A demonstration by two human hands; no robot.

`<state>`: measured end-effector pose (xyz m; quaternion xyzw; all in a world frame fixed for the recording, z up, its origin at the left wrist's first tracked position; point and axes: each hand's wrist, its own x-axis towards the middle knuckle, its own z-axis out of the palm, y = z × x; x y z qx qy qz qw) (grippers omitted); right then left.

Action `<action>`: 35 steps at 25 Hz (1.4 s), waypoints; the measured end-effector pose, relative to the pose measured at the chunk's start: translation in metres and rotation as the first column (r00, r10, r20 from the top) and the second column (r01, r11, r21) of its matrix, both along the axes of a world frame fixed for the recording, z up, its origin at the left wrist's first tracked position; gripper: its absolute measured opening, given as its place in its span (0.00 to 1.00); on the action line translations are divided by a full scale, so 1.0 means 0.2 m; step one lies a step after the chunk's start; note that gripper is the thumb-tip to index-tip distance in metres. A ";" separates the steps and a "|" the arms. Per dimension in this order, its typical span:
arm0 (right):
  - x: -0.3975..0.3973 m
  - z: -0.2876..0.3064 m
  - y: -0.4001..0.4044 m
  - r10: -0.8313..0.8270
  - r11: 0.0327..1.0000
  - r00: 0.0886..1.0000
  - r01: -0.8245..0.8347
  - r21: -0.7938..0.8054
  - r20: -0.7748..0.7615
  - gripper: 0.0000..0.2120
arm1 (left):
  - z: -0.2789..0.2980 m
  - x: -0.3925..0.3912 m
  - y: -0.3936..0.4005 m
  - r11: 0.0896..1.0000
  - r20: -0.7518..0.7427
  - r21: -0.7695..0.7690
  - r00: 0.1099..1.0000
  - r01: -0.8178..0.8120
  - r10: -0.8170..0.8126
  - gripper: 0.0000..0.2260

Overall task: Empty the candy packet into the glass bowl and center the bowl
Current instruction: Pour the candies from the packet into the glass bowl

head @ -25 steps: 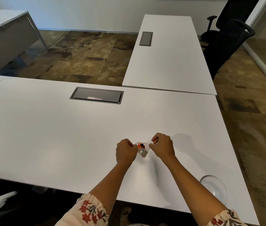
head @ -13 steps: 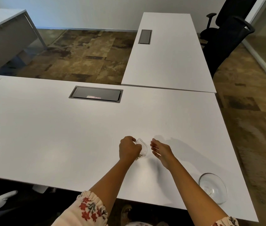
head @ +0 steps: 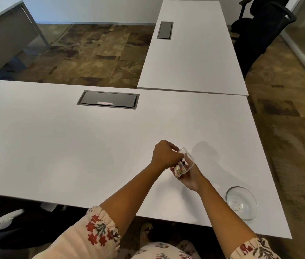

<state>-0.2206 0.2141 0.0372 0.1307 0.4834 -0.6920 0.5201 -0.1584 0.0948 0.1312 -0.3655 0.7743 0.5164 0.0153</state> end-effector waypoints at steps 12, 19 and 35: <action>-0.07 -0.05 0.33 -0.159 0.980 0.987 0.158 0.120 0.004 0.15 | -0.15 0.05 0.08 0.948 -0.054 0.311 0.997 0.069 -0.055 0.10; -0.21 -0.08 0.67 -0.284 0.938 0.954 0.298 0.179 -0.100 0.13 | -0.32 -0.01 0.30 0.947 0.012 0.158 0.958 0.281 -0.286 0.10; -0.26 -0.15 1.23 -0.038 0.715 0.891 0.340 0.610 -0.452 0.18 | -0.44 -0.13 0.76 0.271 0.276 -0.112 0.292 0.956 -0.916 0.32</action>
